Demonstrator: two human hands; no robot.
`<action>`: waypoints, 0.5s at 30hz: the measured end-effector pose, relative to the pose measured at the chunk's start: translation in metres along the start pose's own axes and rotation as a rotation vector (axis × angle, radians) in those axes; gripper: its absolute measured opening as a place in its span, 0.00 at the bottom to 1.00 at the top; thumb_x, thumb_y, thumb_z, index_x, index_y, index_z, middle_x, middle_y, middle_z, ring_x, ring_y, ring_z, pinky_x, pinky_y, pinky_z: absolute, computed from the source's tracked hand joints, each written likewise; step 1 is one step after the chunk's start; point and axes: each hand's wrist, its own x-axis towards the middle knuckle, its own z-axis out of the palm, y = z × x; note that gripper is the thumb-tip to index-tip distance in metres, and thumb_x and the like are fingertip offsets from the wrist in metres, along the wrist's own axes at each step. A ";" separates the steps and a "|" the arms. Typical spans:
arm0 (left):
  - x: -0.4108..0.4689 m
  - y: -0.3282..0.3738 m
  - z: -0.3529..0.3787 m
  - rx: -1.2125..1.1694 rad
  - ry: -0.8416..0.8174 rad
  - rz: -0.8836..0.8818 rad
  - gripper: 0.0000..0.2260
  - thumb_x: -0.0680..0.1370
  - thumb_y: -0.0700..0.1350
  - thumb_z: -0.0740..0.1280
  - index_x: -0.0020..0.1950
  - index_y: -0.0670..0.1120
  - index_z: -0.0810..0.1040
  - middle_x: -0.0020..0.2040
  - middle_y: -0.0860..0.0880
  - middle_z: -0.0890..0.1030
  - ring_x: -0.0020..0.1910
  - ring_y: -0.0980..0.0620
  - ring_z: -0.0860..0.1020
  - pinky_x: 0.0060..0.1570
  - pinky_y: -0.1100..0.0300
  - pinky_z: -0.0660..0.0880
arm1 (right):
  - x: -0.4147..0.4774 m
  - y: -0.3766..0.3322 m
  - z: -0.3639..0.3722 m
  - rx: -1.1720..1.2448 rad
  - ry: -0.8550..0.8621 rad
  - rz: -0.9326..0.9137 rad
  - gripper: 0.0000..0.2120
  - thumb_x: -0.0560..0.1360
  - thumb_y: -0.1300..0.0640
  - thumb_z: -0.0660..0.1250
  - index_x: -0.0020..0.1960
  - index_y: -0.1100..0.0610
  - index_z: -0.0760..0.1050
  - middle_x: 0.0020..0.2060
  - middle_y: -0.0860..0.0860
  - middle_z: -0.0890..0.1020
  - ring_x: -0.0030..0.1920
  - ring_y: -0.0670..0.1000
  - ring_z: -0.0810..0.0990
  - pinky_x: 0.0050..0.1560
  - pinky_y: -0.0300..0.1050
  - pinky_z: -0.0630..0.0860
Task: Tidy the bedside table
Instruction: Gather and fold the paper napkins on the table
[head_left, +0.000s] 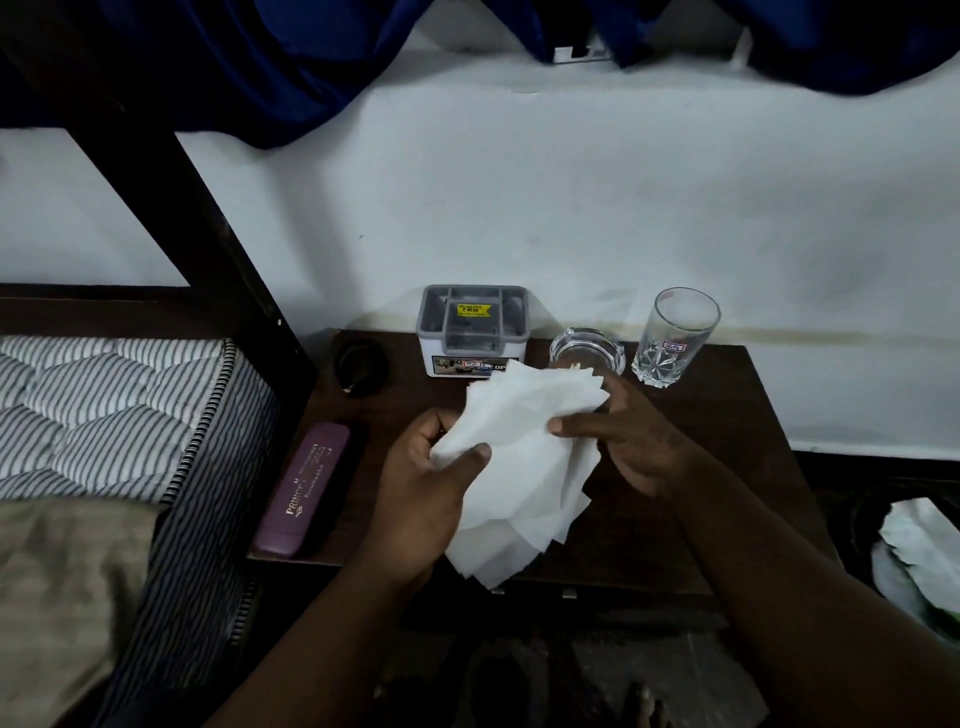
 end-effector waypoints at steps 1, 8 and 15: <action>0.000 0.002 -0.001 -0.041 0.008 -0.026 0.08 0.77 0.33 0.72 0.53 0.43 0.81 0.52 0.40 0.87 0.51 0.39 0.85 0.53 0.42 0.81 | -0.002 -0.003 0.000 -0.026 -0.011 0.003 0.29 0.66 0.74 0.77 0.65 0.65 0.75 0.59 0.65 0.84 0.61 0.63 0.83 0.60 0.54 0.82; 0.007 0.001 -0.006 -0.345 0.101 -0.244 0.13 0.78 0.33 0.69 0.60 0.45 0.82 0.54 0.45 0.88 0.50 0.47 0.87 0.52 0.47 0.83 | -0.004 -0.005 -0.017 -0.096 -0.098 0.092 0.29 0.68 0.73 0.76 0.67 0.60 0.76 0.61 0.59 0.84 0.64 0.62 0.81 0.66 0.59 0.77; 0.017 -0.012 -0.008 -0.428 0.185 -0.354 0.12 0.79 0.33 0.68 0.58 0.45 0.82 0.48 0.48 0.89 0.43 0.48 0.87 0.42 0.51 0.84 | -0.004 0.003 -0.028 -0.271 -0.072 0.233 0.24 0.70 0.70 0.77 0.64 0.62 0.77 0.59 0.67 0.83 0.58 0.67 0.83 0.57 0.64 0.77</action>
